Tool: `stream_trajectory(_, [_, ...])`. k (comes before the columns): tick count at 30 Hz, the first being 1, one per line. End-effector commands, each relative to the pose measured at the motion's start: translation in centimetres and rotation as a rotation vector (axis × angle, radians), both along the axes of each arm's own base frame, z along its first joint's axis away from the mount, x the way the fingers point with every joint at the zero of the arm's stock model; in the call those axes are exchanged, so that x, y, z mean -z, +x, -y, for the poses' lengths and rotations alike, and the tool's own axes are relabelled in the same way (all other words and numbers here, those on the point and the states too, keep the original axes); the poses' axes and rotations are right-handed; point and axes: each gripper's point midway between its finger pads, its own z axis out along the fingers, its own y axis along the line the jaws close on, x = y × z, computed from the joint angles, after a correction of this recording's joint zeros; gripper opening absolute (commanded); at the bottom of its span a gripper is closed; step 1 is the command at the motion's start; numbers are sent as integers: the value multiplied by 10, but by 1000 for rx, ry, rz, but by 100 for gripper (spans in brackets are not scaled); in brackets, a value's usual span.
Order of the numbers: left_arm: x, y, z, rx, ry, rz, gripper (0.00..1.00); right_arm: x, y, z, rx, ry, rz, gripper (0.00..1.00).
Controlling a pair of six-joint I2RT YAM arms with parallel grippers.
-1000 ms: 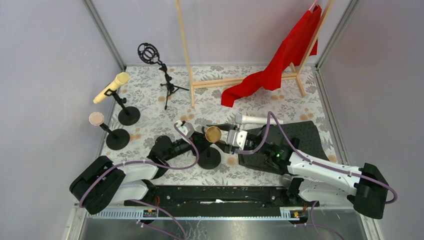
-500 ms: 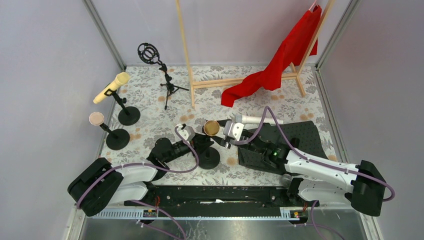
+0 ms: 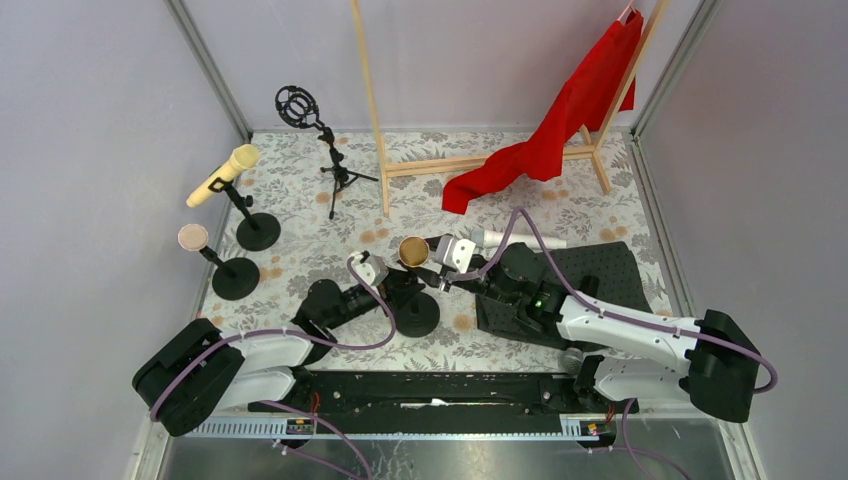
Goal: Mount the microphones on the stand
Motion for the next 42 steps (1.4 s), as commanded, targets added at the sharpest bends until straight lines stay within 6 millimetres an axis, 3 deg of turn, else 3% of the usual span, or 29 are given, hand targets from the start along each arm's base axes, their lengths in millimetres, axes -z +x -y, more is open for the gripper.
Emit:
stream_trajectory(1, [-12,3,-4,-26,-9,90,0,180,-1,48,118,-524,-282,0])
stream_trajectory(15, [-8,3,-4,-24,7,87,0,222,0,61,153,-639,-317,0])
stream_trajectory(42, [-4,2,-4,-22,15,74,0,269,6,73,216,-703,-339,0])
